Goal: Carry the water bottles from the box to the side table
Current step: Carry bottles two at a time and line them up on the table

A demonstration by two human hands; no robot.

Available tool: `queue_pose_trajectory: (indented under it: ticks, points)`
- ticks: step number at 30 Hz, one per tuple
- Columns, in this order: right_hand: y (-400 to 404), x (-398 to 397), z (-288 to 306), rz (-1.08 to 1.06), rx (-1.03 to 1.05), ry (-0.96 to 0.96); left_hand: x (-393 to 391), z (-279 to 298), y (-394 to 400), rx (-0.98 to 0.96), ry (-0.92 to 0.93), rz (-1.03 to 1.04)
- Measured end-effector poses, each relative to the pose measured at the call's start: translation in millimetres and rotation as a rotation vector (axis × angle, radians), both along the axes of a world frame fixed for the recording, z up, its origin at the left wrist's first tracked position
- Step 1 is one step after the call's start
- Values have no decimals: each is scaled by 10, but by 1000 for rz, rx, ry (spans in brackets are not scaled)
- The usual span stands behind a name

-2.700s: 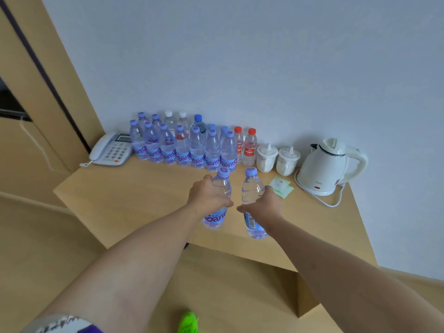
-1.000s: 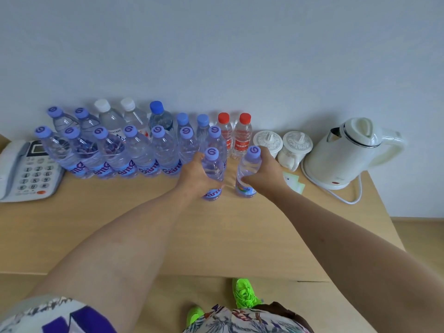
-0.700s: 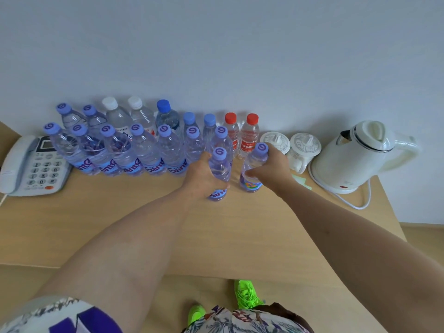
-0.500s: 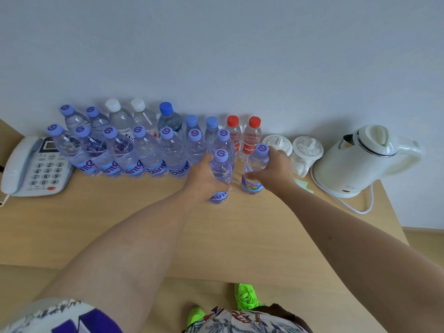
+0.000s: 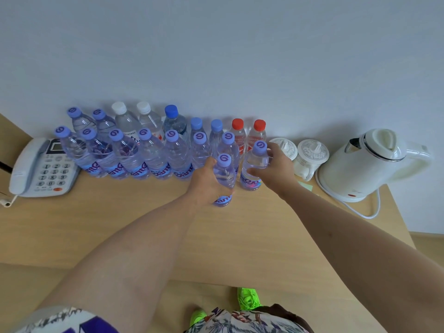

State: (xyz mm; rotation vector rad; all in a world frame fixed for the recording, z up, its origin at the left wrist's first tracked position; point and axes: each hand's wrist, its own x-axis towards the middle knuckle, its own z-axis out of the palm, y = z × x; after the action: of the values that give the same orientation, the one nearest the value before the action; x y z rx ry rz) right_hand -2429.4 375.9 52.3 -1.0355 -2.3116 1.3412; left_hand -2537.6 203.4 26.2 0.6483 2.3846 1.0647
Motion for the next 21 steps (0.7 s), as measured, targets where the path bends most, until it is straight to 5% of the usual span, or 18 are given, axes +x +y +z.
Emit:
queue_pose_trajectory:
  ticks: [12,21]
  points:
    - [-11,-111,48,4,92,-52,-21,-28,-7,-35,45,-25]
    - [-65,-143,93,-26,-80,19,-74,-27,-4,-27,21,-46]
